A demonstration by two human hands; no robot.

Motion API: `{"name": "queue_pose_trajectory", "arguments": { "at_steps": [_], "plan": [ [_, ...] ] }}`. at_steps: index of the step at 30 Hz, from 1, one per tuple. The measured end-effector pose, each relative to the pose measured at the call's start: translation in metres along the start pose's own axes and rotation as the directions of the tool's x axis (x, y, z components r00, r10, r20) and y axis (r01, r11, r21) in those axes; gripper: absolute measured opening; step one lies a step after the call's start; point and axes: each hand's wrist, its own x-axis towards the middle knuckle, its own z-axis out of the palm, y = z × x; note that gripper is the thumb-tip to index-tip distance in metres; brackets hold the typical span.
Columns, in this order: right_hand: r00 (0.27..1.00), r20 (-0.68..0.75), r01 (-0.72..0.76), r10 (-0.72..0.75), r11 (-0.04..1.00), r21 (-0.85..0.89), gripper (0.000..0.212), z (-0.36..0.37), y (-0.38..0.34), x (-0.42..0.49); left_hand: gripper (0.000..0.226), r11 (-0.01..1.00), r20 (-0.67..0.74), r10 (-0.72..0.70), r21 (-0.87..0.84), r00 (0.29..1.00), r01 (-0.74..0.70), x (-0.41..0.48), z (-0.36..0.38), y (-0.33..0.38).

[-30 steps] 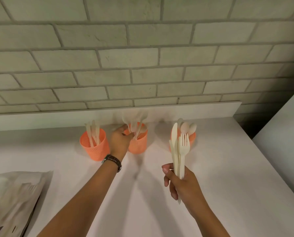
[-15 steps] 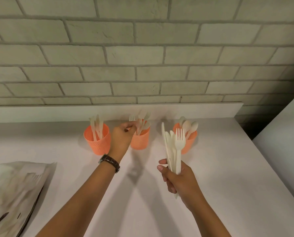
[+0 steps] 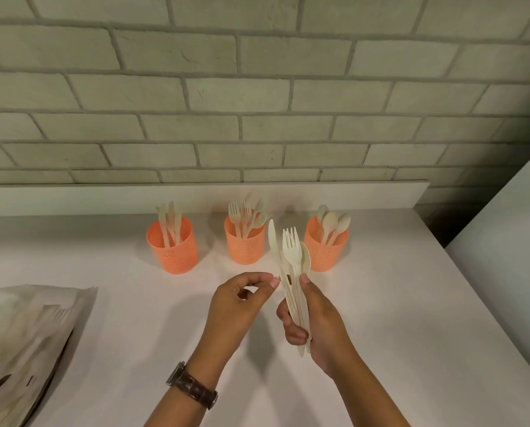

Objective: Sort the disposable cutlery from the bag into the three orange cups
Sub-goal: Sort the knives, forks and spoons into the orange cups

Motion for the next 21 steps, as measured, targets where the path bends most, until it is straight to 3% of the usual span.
{"name": "queue_pose_trajectory", "arguments": {
  "at_steps": [8, 18, 21],
  "plan": [
    [0.996, 0.033, 0.089, -0.087, 0.993, -0.073, 0.055, 0.016, 0.006, -0.004, 0.012, 0.999, -0.026, 0.007, -0.036, 1.0, -0.008, -0.01, -0.007, -0.006],
    [0.999, 0.035, 0.016, -0.012, 0.993, -0.115, 0.036, 0.025, 0.014, -0.007, 0.015, 0.996, -0.167, 0.082, 0.059, 0.982, -0.073, -0.015, -0.011, -0.012],
    [0.998, -0.001, 0.068, -0.069, 0.976, -0.207, 0.028, 0.025, 0.014, -0.005, 0.022, 0.993, -0.104, 0.105, 0.057, 0.989, -0.099, -0.017, -0.009, -0.008]
  ]
}}
